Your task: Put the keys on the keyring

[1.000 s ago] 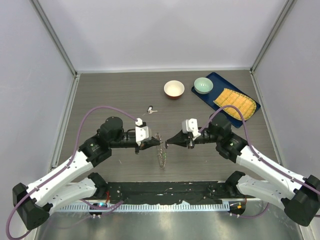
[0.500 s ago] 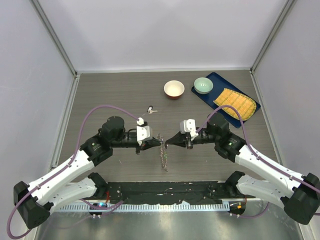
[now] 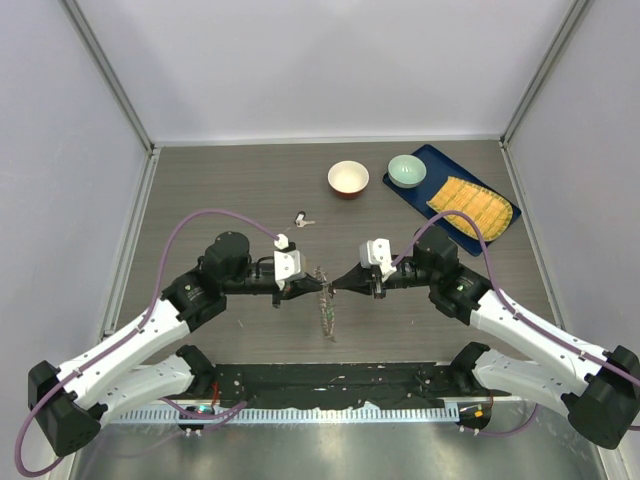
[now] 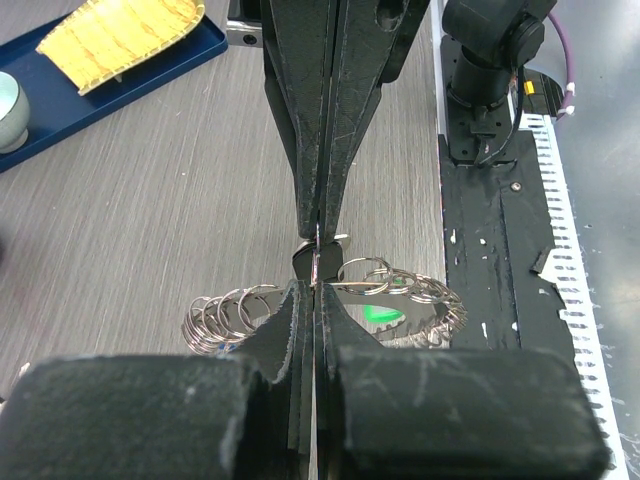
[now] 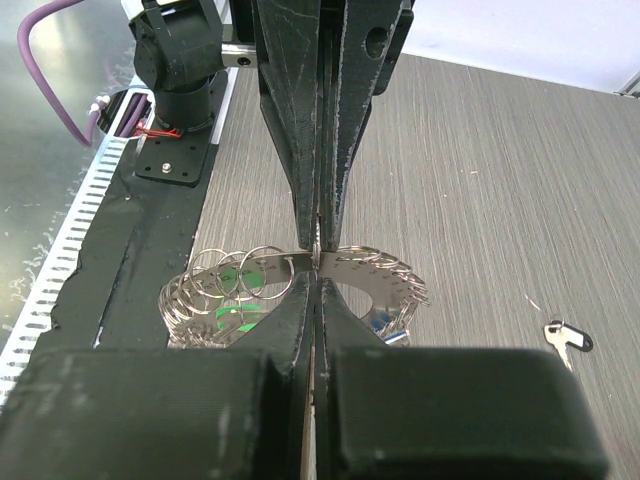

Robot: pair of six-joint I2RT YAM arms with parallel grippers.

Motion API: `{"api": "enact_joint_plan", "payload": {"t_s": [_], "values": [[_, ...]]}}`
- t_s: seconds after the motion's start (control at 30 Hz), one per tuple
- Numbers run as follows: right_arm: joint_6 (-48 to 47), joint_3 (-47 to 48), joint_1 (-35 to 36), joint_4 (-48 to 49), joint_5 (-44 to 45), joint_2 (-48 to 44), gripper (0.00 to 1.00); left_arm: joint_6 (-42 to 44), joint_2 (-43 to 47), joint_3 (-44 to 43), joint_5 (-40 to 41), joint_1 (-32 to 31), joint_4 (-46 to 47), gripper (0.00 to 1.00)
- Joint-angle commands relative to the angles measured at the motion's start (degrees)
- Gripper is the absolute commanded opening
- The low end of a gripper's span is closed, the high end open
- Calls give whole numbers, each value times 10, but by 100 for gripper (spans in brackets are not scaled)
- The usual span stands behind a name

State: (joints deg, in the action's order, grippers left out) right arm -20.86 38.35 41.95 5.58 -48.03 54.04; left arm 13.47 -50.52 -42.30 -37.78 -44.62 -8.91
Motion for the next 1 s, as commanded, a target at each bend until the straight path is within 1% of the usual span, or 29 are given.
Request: {"api": "enact_joint_plan", "payload": {"t_s": [0.0,0.97], "values": [[4,18,3,34,3,-5,1,-10,1,-29,-15,1,53,0],[13,15,8,50,1,4,1,-18,-11,-30,-23,1,56,0]]}}
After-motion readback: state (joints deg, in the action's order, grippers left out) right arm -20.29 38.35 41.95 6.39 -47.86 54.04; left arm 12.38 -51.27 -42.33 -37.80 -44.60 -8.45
